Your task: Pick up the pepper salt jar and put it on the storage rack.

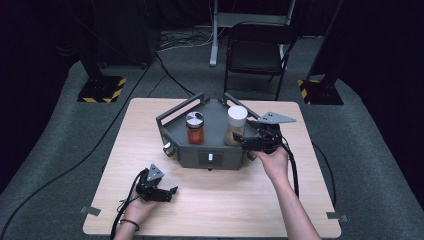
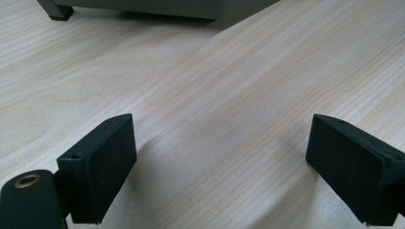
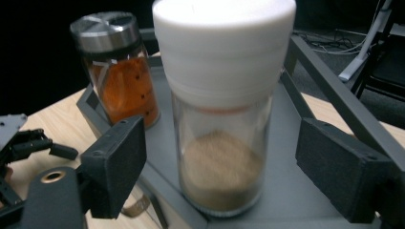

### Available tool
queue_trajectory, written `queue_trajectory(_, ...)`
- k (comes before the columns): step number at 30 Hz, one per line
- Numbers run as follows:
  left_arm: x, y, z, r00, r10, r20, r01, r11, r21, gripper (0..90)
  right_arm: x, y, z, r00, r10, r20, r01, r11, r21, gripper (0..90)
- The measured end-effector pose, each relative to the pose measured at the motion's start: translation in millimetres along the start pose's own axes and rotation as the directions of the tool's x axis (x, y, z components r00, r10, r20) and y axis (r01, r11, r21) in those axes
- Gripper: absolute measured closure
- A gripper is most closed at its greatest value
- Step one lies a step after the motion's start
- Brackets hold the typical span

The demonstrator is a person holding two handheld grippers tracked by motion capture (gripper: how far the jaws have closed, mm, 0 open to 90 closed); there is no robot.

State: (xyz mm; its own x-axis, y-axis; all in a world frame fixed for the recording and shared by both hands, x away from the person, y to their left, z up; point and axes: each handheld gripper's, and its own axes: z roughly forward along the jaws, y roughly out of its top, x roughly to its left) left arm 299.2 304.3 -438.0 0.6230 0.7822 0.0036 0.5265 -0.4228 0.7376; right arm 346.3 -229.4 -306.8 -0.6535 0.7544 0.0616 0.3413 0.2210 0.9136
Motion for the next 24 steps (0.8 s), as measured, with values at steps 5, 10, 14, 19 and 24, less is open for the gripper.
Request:
queue_trajectory(5, -0.2, -0.1, 0.0, 1.0000, -0.001, -0.001, 0.001, 1.0000, 0.000, 9.4, -1.3, -15.0, -7.7, 0.9999, -0.008, 0.014, 0.007, 1.000, 0.008, 15.0)
queue_trajectory(10, -0.4, 0.0, -0.1, 1.0000, -0.001, -0.002, 0.001, 1.0000, 0.000, 9.4, -5.2, -32.5, -14.5, 0.9997, 0.005, 0.025, -0.005, 1.000, 0.014, 14.4)
queue_trajectory(14, -0.5, 0.0, -0.1, 1.0000, -0.001, -0.002, 0.001, 1.0000, 0.000, 9.4, -8.0, -49.1, -19.9, 0.9991, 0.014, 0.041, -0.015, 1.000, 0.021, 14.4)
queue_trajectory(19, -0.5, 0.0, -0.1, 1.0000, -0.002, -0.002, 0.002, 1.0000, 0.000, 9.4, -12.0, -70.5, -24.8, 0.9979, 0.035, 0.055, -0.037, 0.999, 0.033, 14.3)
queue_trajectory(24, -0.8, 0.0, -0.2, 1.0000, -0.002, -0.003, 0.002, 1.0000, 0.001, 9.4, -13.1, -89.9, -25.7, 0.9968, 0.042, 0.068, -0.046, 0.997, 0.054, 13.9)
